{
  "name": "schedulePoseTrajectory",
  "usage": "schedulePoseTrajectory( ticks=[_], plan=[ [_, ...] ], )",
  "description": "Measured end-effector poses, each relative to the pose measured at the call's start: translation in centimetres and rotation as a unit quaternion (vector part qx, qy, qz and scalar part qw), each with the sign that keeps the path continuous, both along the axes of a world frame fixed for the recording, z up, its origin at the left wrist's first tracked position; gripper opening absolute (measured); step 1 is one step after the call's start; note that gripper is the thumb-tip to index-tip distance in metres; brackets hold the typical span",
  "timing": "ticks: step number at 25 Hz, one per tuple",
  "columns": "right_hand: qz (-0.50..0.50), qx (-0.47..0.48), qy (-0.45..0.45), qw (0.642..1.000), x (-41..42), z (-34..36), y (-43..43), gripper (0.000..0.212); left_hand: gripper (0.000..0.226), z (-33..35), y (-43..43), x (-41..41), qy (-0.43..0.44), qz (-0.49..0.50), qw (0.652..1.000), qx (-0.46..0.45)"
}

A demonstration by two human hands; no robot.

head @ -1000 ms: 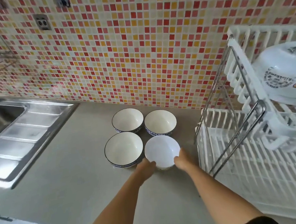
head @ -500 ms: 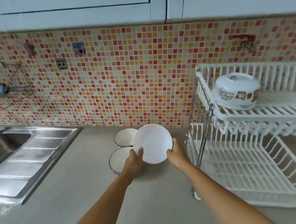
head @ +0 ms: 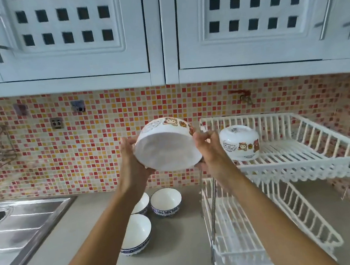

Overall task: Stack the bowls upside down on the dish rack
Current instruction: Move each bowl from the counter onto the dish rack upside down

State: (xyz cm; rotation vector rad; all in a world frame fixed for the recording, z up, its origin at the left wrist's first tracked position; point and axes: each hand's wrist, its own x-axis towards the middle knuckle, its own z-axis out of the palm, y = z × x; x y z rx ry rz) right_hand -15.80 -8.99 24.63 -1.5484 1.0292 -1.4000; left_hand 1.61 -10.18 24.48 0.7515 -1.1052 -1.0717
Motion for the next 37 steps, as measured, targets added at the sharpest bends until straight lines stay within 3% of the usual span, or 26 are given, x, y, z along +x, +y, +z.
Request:
schedulePoseTrajectory(
  ticks=[2,5,9,11,13,17,20,25,32,37],
  plan=[
    [0.066,-0.005,-0.036,0.997,-2.0,1.9,0.5,0.044,0.033,1.3,0.4,-0.7,-0.009,-0.023,0.998,-0.055],
    [0.155,-0.011,-0.047,0.987,-5.7,4.5,0.4,0.073,0.032,3.1,-0.7,-1.9,-0.074,-0.099,0.987,-0.101],
    [0.067,-0.074,0.039,0.994,-13.8,4.7,-1.3,0.082,0.015,4.9,-3.9,-7.4,-0.292,-0.124,0.940,-0.129],
    [0.024,-0.109,0.107,0.988,-16.9,3.9,-2.0,0.081,0.011,4.6,-5.1,-10.2,-0.339,-0.129,0.921,-0.144],
    [-0.024,-0.131,0.188,0.973,-19.4,2.9,-2.9,0.081,0.036,4.0,-6.1,-13.0,-0.377,-0.137,0.903,-0.153],
    [-0.105,-0.127,0.396,0.903,-22.5,1.3,-5.3,0.110,0.091,1.9,-8.6,-16.5,-0.468,-0.093,0.868,-0.140],
    [-0.105,-0.101,0.505,0.851,-23.2,0.2,-6.7,0.125,0.112,0.4,-9.3,-17.8,-0.553,-0.062,0.821,-0.127],
    [-0.107,-0.102,0.563,0.813,-23.1,-1.4,-8.5,0.120,0.110,-0.1,-9.2,-18.6,-0.615,-0.049,0.778,-0.119],
    [-0.087,-0.104,0.557,0.819,-23.0,-1.3,-8.6,0.114,0.104,-0.2,-9.2,-18.8,-0.652,-0.035,0.749,-0.108],
    [-0.115,-0.063,0.603,0.787,-22.9,-0.1,-7.4,0.124,0.105,0.4,-8.5,-17.9,-0.658,-0.051,0.744,-0.107]
  ],
)
